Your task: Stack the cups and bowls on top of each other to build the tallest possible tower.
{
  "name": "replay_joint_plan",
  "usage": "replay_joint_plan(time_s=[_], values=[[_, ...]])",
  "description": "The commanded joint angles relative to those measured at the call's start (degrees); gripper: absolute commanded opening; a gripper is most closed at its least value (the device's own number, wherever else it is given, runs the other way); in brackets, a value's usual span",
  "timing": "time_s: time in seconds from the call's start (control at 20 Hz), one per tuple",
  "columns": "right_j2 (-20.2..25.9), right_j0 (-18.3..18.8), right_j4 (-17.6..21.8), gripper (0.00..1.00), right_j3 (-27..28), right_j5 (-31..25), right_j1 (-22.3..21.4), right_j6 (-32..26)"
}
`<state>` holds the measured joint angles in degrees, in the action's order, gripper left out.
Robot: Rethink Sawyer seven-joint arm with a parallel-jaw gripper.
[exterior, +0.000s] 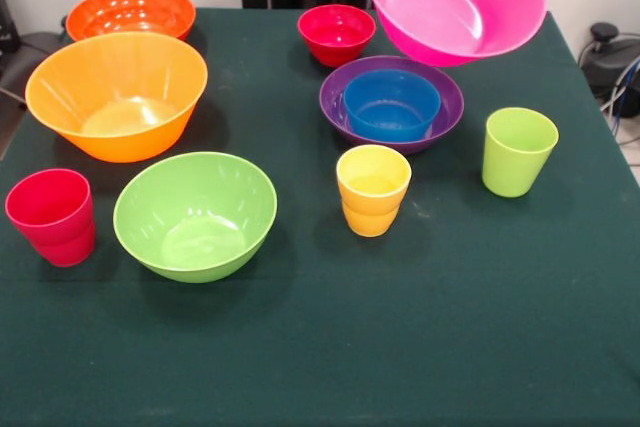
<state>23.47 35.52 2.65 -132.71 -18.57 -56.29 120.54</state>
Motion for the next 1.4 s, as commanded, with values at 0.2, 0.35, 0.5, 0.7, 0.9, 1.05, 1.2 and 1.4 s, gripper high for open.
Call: replay_joint_plan(time_s=[0.2, 0.35, 0.5, 0.7, 0.9, 1.05, 1.2, 1.4], values=[[5.8, -0.4, -0.5, 0.00, 2.9, -12.9, -5.9, -3.1], [4.6, -0.7, 1.9, 0.00, 6.1, -14.0, -4.2, -3.3], [4.3, -0.3, 3.1, 0.00, 8.9, -16.1, -3.3, -4.2], [4.1, 0.4, 4.5, 0.00, 11.4, -17.7, -2.2, -5.3], [3.2, -0.1, 6.5, 0.00, 14.1, -17.1, 0.6, -5.1], [2.5, -1.2, 8.1, 0.00, 15.5, -14.9, 3.2, -3.8], [2.2, -1.7, 9.4, 0.00, 17.7, -14.4, 5.7, -3.5], [2.1, -2.0, 10.7, 0.00, 19.6, -14.5, 7.6, -3.3]])
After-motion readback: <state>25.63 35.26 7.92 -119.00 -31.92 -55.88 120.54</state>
